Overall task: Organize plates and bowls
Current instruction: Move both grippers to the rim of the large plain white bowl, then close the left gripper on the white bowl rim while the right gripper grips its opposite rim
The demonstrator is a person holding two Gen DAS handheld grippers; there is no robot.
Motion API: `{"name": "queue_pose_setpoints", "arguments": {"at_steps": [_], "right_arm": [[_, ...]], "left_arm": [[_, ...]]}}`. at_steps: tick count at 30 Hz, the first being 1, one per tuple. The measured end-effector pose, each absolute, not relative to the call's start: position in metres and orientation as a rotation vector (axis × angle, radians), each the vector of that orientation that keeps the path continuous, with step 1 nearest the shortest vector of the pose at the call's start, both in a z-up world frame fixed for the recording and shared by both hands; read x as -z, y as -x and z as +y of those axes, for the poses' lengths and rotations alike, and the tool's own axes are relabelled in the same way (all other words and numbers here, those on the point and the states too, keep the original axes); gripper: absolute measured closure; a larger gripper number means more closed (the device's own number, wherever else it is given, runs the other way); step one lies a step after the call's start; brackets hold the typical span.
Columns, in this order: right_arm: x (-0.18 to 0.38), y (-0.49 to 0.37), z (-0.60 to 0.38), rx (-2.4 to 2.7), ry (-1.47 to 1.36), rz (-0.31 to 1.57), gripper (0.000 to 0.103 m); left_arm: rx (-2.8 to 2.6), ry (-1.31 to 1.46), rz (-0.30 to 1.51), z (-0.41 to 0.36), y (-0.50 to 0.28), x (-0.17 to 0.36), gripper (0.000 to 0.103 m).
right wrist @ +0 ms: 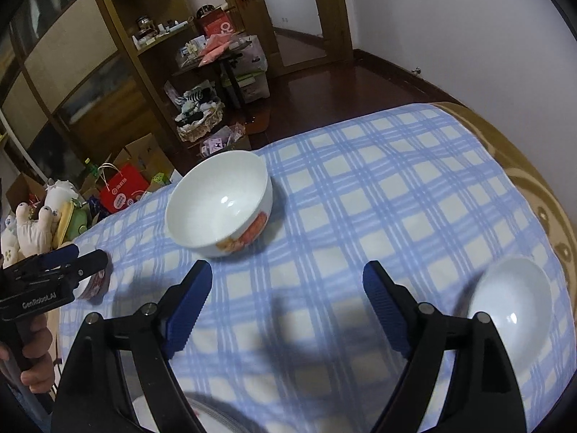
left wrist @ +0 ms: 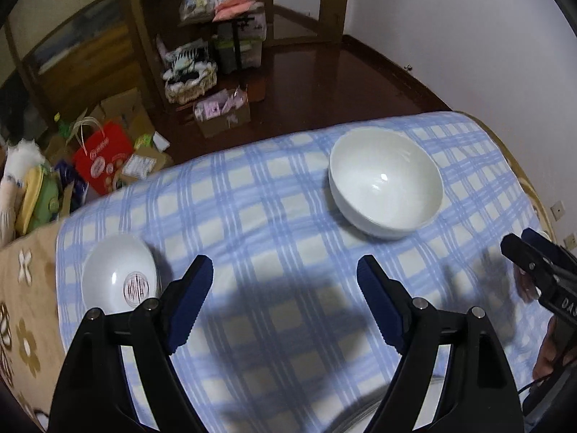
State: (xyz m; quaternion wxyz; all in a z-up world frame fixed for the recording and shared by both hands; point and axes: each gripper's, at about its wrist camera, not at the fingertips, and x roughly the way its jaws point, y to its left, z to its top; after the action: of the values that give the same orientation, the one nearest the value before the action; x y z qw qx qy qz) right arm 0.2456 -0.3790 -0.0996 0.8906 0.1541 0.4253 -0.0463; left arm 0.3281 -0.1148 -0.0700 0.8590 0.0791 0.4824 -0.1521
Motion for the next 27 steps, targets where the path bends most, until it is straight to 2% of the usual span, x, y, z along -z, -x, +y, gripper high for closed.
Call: {"name": "queue_pose_setpoints", "arguments": {"at_steps": [22, 23, 24, 25, 27], "right_arm": [[0.122, -0.347, -0.383, 0.056, -0.228, 0.976, 0.013], [0.124, -0.35, -0.384, 0.054, -0.241, 0.987, 0.014], [0.127, -0.354, -0.385, 0.052, -0.263, 1.002, 0.019], [0.129, -0.357, -0.386, 0.052, -0.286, 1.014, 0.024], [0.135, -0.363, -0.388, 0.054, -0.336, 1.037, 0.037]], "left_arm": [[0.347, -0.112, 1.076, -0.171, -0.41, 0.101, 0.023], [0.343, -0.118, 1.082, -0.172, -0.412, 0.103, 0.027], [0.334, -0.124, 1.095, -0.174, -0.415, 0.107, 0.031], [0.326, -0.127, 1.108, -0.176, -0.416, 0.11, 0.043], [0.314, -0.112, 1.161, -0.177, -0.422, 0.119, 0.052]]}}
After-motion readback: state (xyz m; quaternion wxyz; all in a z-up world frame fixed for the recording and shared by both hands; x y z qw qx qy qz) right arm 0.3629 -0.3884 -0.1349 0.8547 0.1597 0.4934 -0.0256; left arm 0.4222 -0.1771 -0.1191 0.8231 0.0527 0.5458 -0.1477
